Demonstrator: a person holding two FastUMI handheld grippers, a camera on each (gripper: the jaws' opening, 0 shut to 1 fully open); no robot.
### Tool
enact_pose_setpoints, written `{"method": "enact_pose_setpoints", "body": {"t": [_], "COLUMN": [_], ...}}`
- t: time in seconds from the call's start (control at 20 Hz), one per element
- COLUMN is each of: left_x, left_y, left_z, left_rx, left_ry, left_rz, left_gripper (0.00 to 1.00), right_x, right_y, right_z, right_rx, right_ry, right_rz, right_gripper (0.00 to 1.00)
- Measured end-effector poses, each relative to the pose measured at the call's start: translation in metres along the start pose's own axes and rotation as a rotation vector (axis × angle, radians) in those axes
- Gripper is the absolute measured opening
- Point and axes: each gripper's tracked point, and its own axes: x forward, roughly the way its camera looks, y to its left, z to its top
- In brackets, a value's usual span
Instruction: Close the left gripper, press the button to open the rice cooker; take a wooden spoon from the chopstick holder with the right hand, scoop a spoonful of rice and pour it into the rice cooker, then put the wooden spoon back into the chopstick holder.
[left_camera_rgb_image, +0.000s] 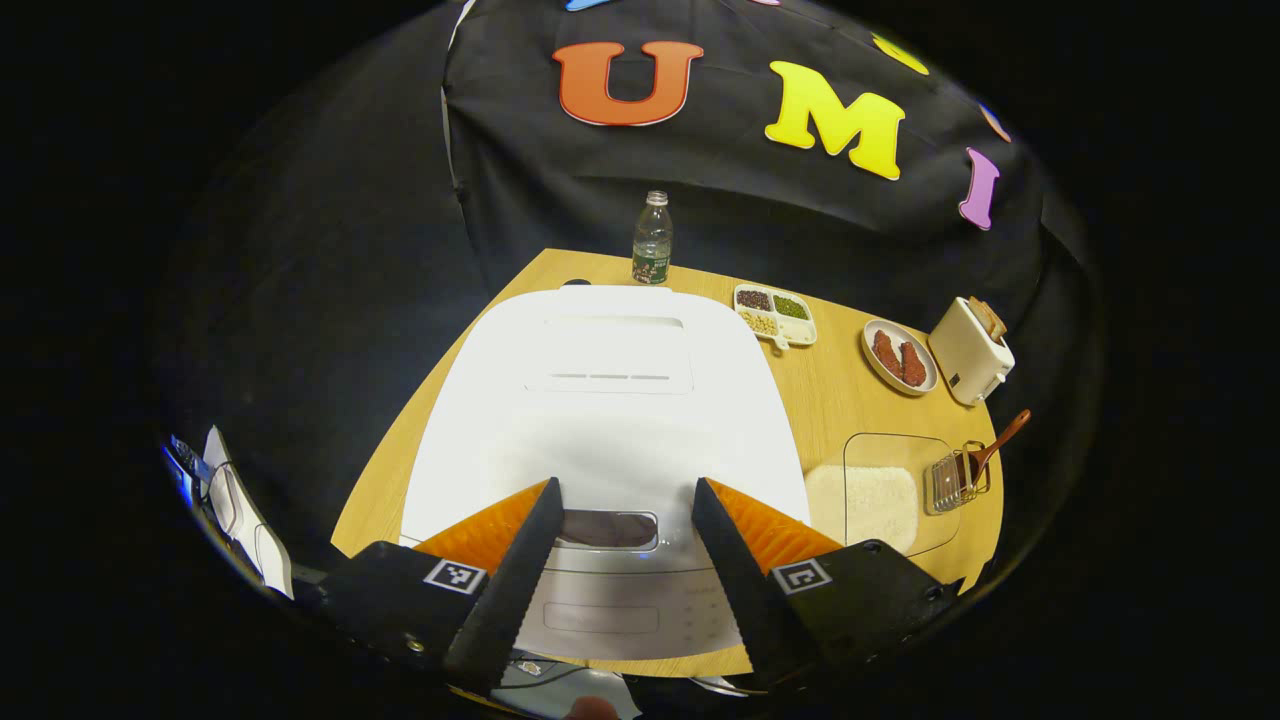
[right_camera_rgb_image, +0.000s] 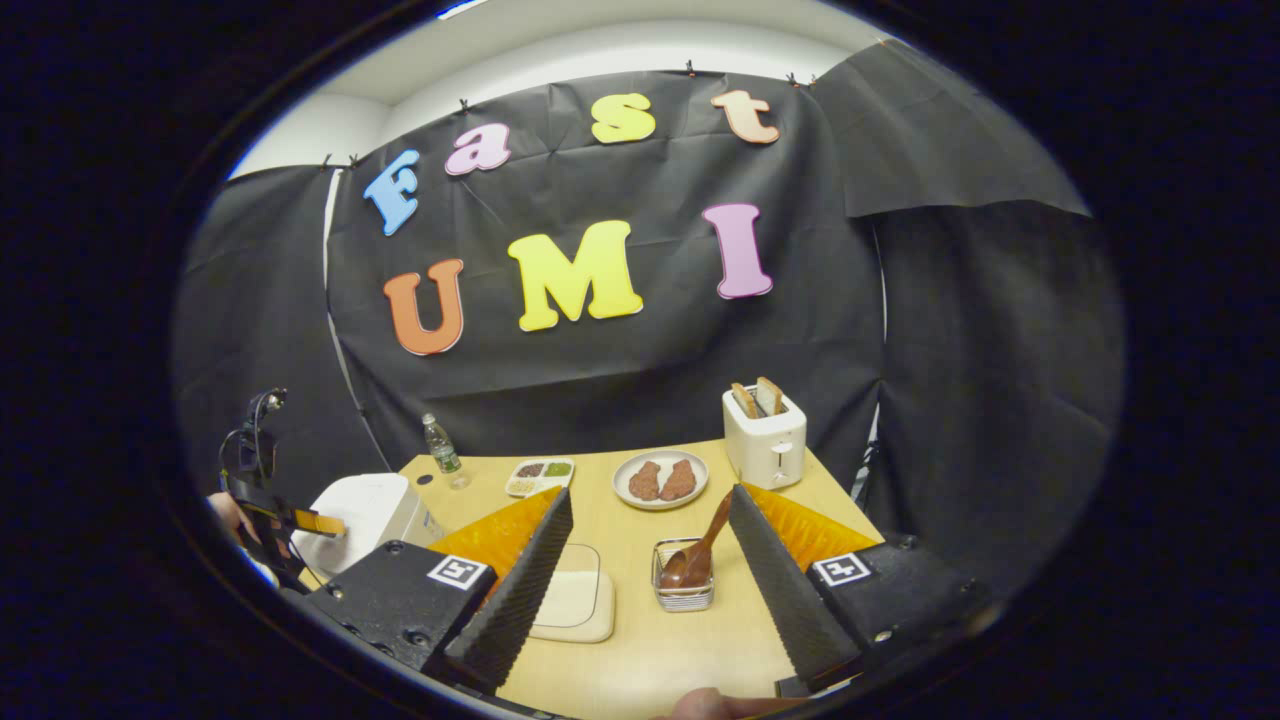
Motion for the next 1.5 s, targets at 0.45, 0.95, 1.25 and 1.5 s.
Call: {"method": "enact_pose_setpoints", "body": {"t": [0.45,0.95,1.25,1.5], "left_x": [-0.008,-0.011,-0.012,-0.019], "left_y": [-0.001,-0.004,-0.006,-0.013], "left_z": [0.013,-0.005,-0.012,-0.018], "left_rx": [-0.017,-0.019,-0.003,-0.001], "left_ry": [-0.156,-0.078,-0.077,-0.132], "left_rz": [0.053,0.086,0.092,0.072], "left_gripper": [0.93,0.98,1.00,1.00], "right_x": [0.025,0.041,0.056,0.054], "right_y": [0.008,0.001,0.018,0.044], "right_z": [0.002,0.004,-0.008,-0.014], "right_rx": [-0.030,-0.011,-0.018,-0.025], "right_ry": [0.042,0.049,0.069,0.096], "right_rz": [0.117,0.167,0.225,0.293], "right_gripper": [1.00,1.00,1.00,1.00]}}
